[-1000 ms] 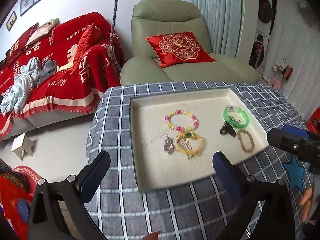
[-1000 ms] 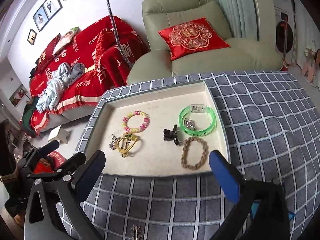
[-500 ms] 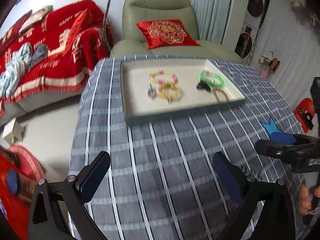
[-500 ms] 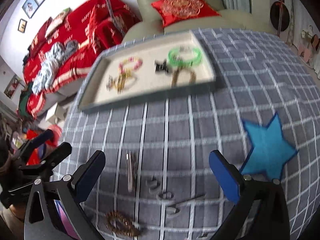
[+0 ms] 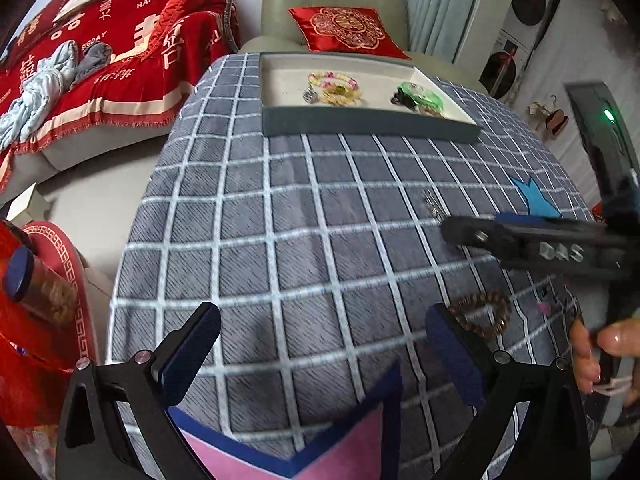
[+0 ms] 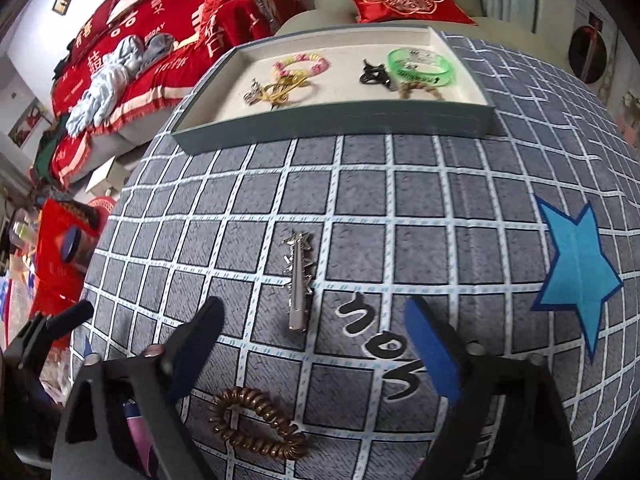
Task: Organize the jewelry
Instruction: 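Grasp the silver hair pin with the right tool while the left grasps the coiled brown hair tie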
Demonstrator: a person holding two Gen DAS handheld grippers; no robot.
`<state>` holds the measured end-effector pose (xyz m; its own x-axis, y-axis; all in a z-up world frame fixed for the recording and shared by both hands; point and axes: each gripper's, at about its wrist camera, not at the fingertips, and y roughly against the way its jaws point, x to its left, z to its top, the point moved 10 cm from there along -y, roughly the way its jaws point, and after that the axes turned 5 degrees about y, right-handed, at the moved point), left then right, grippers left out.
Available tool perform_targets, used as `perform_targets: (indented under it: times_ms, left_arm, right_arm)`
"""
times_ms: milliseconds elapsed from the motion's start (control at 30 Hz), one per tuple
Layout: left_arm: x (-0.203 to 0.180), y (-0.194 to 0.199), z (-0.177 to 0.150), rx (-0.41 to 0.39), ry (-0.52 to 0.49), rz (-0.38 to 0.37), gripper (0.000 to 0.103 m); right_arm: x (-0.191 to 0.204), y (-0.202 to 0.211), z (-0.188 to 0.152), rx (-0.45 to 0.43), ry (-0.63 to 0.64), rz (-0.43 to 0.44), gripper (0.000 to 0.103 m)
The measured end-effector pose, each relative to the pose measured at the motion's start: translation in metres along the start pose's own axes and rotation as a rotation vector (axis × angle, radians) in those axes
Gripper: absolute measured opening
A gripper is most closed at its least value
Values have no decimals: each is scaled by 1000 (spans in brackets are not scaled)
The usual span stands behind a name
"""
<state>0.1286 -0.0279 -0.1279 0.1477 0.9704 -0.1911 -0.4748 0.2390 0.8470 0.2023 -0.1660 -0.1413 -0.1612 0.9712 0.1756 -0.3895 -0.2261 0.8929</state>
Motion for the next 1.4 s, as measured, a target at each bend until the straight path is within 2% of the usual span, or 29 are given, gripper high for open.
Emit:
perform_targets:
  times_ms: [33, 167, 400, 467, 500, 533, 767, 867, 1100, 1167, 1200, 1300, 1367, 1400]
  left_arm:
    - [-4, 0, -4, 7, -6, -3, 103]
    - [-15, -1, -12, 21, -27, -11, 103]
    - [-34, -3, -15, 23, -61, -32, 103]
    - [-38, -3, -15, 24, -68, -38, 103]
    - [-40, -4, -14, 24, -70, -42, 103]
    - [-43, -4, -14, 25, -72, -46, 103]
    - [-62, -15, -17, 68, -84, -79, 100]
    - [-69, -22, -19, 93, -79, -94, 91]
    - [-84, -28, -18, 97, -122, -91, 90]
    - [-89, -28, -18, 92, -148, -79, 81]
    - [-91, -28, -19, 93, -163, -74, 80]
    - [-96, -28, -20, 84, -199, -68, 65]
    - [-98, -27, -20, 77, -218, -72, 41]
    - [-98, -27, -20, 74, -223, -72, 37]
  right_arm:
    - [1, -3, -1, 6, 5, 4, 77]
    - [6, -7, 0, 8, 45, -10, 70]
    - [13, -8, -1, 13, 131, -72, 44]
    - [13, -9, 0, 13, 149, -89, 31]
    - [13, -9, 0, 12, 156, -99, 16]
    - [12, -8, 0, 11, 158, -103, 12]
    - [5, -5, -1, -5, 117, -64, 12]
    - [0, -1, -1, -13, 94, -53, 12]
    - [-12, 10, 0, -37, 52, -46, 12]
    - [-14, 12, 0, -42, 40, -42, 12]
    - [-15, 14, 0, -45, 36, -42, 12]
    - [-19, 17, 0, -52, 25, -41, 12]
    - [-20, 19, -1, -56, 18, -39, 12]
    - [-21, 20, -2, -57, 14, -38, 12]
